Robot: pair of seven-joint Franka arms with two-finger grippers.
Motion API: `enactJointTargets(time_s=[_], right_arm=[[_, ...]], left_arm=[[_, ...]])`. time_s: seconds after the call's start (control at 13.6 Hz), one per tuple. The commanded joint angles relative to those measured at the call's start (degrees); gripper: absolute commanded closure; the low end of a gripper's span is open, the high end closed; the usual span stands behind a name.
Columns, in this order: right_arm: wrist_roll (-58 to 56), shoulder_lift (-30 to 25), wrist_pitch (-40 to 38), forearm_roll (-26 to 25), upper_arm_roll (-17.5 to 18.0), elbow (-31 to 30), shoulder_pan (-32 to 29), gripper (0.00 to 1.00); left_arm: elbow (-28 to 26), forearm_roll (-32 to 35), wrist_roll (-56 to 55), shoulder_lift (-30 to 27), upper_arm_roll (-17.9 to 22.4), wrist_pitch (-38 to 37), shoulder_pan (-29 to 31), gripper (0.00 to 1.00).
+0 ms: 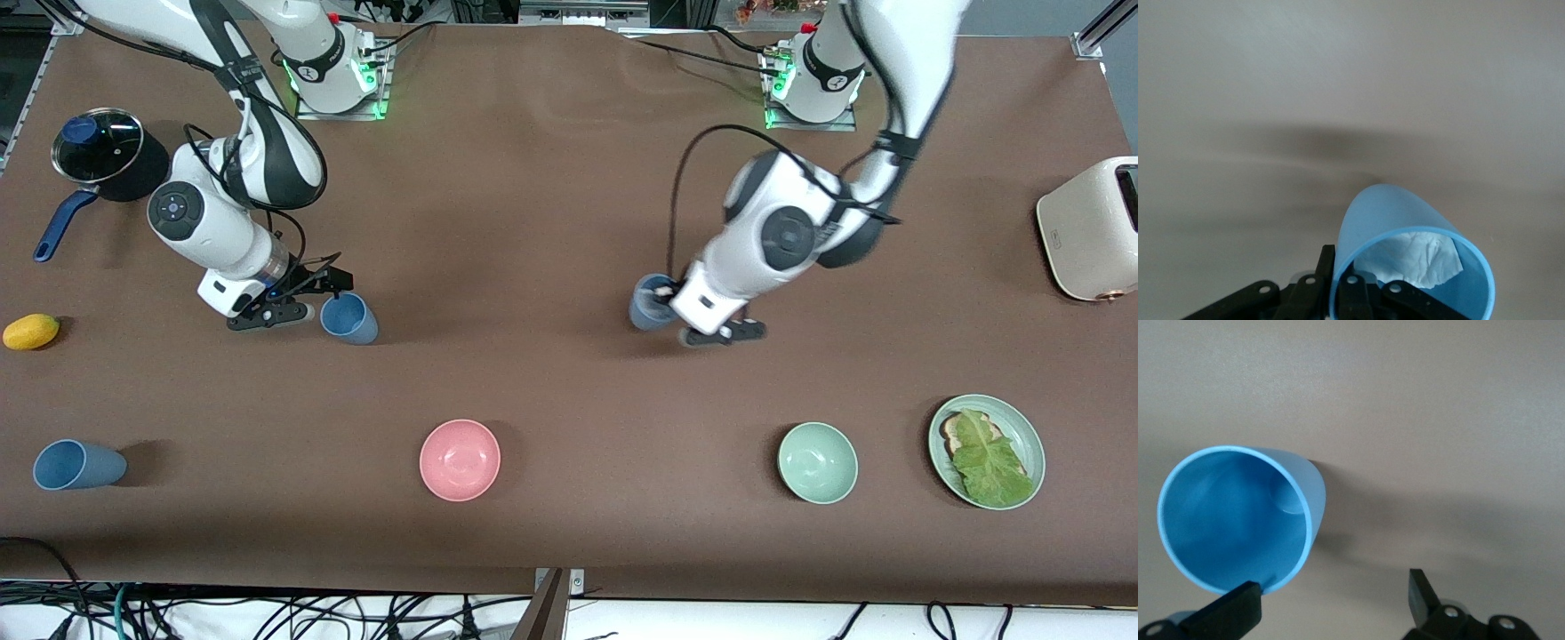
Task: Stack blue cups with both arms
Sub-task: 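Carry the tissue cup to the table middle and set it down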
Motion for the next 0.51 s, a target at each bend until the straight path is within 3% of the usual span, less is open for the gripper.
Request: enactJointTargets(time_s=[0.0,0.37,0.44], right_arm=[[0.46,0.66,-0.18,0.05,0.06,1.22,-0.08,0.01],[0.46,-2.41,-4.48,0.05,0.06,2.01,-0.08,0.01],[0.46,-2.33,-6.14,0.05,0.06,3.06,-0.08,0.01]], left_arm=[[2.05,0.71,-1.15,4.37,1.07,-0.14,-3.5,1.0],[2.05,7.3,-1.15,5.69,1.07,3.2,-3.78,0.99],[2.05,7.48,-0.54,5.7,1.07,3.21,-3.78,0.51]])
